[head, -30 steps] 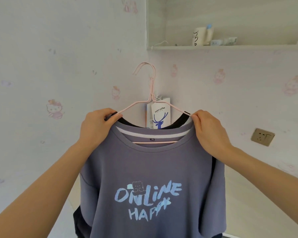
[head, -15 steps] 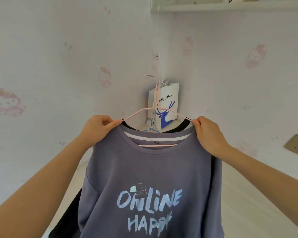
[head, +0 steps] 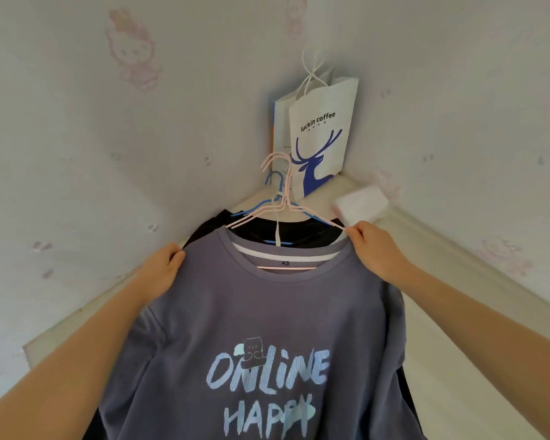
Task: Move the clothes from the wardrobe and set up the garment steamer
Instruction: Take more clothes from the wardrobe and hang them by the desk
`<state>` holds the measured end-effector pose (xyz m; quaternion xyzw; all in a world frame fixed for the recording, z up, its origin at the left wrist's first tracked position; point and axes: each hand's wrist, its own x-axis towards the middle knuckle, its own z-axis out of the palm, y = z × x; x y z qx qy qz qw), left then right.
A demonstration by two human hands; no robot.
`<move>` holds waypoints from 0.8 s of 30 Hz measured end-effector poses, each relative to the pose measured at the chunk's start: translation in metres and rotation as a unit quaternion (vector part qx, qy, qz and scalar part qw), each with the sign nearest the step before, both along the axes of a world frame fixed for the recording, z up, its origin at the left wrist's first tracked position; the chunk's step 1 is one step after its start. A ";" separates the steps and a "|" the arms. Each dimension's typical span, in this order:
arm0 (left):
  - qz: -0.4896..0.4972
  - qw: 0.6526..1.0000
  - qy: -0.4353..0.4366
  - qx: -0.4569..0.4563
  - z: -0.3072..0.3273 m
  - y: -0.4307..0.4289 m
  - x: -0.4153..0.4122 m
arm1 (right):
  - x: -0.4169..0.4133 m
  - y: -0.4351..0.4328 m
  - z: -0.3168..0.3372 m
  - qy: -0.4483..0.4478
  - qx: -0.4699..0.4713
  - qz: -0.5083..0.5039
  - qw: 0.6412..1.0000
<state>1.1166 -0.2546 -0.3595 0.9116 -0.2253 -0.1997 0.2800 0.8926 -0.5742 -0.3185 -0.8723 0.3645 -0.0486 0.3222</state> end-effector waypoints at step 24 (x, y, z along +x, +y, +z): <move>0.070 0.956 -0.276 0.069 -0.037 -0.092 0.088 | 0.115 -0.081 -0.059 -0.003 -0.067 0.035 0.997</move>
